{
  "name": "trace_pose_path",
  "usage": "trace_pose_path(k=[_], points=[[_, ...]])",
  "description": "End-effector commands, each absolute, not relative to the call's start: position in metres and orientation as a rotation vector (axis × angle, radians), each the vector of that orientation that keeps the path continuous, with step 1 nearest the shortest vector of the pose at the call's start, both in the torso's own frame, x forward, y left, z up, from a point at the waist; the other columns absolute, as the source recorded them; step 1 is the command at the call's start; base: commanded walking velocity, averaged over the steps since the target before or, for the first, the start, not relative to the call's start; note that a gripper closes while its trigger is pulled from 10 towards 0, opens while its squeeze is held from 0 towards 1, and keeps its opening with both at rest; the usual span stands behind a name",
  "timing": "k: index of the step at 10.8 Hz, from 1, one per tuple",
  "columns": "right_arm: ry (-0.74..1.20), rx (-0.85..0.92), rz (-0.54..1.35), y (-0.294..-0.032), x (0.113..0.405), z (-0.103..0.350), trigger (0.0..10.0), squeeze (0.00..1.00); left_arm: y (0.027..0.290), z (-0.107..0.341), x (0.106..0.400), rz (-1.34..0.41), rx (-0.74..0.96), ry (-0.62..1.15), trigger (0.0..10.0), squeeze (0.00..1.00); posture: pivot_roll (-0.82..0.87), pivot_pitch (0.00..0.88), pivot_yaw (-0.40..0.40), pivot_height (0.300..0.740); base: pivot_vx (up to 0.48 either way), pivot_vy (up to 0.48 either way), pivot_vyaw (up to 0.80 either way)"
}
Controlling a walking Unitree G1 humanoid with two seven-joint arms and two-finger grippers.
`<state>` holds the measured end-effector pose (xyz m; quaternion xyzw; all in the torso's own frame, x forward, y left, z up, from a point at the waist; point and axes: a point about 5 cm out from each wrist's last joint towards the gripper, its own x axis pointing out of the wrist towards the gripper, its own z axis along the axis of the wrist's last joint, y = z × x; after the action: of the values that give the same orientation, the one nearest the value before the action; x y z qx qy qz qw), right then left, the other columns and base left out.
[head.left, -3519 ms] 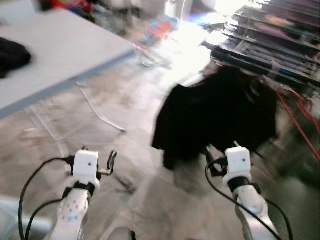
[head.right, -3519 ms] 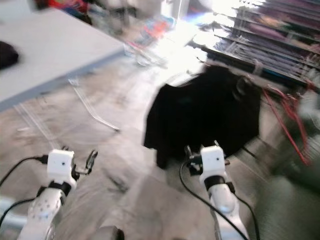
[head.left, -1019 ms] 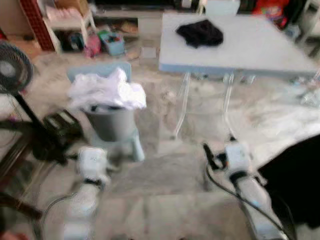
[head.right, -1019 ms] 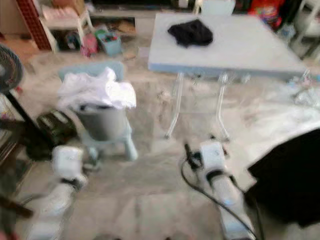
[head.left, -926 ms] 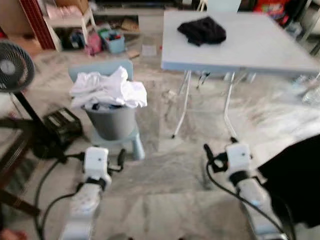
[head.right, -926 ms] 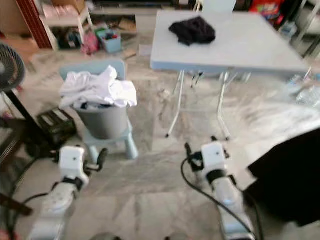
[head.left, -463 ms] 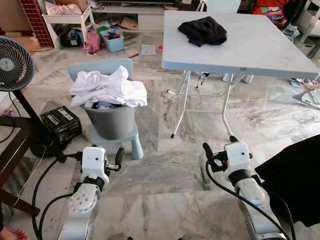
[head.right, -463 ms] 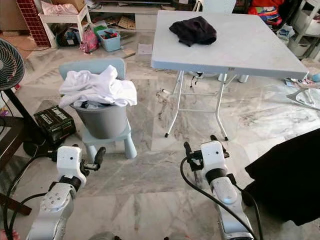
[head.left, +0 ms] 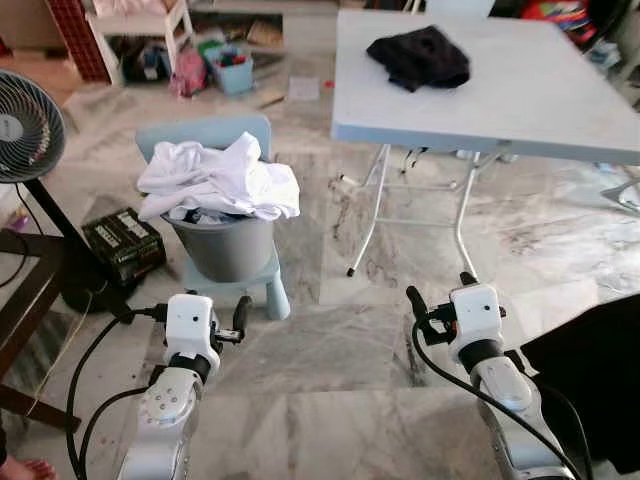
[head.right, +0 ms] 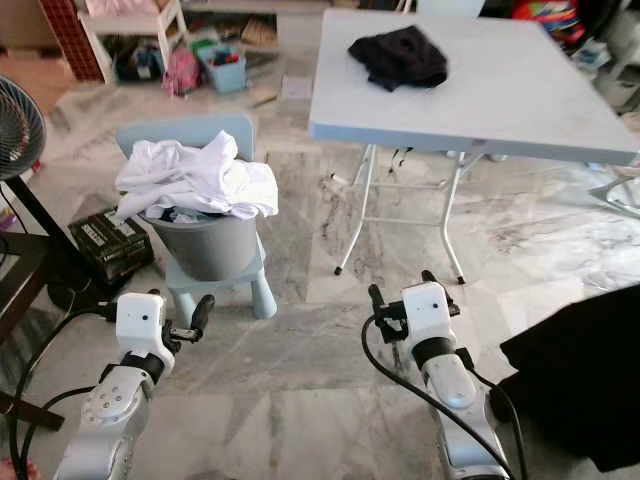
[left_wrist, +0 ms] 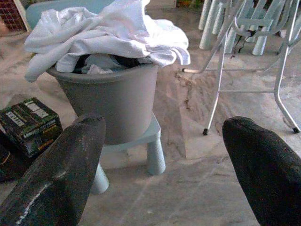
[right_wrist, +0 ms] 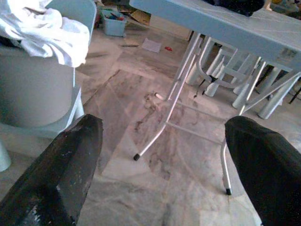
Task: Hang hanger
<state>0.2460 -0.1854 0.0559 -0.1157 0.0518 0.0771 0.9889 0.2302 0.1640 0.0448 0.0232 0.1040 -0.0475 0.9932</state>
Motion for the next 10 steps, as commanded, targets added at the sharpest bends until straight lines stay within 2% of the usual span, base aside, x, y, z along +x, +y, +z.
trace_pose_path(k=[1,10], points=[[0.094,-0.236,0.145,-0.1883,0.2467,0.0581,10.0,0.00,0.1625,0.0478,0.2328,-0.103,0.041,0.196,10.0,0.00,-0.05,0.000,-0.030,0.740,0.398,0.000,0.00],[0.083,-0.253,0.177,-0.1846,0.2462,0.0581,10.0,0.00,0.1614,0.0467,0.2333,-0.108,0.045,0.198,10.0,0.00,-0.04,0.000,-0.034,0.740,0.428,0.000,0.00]])
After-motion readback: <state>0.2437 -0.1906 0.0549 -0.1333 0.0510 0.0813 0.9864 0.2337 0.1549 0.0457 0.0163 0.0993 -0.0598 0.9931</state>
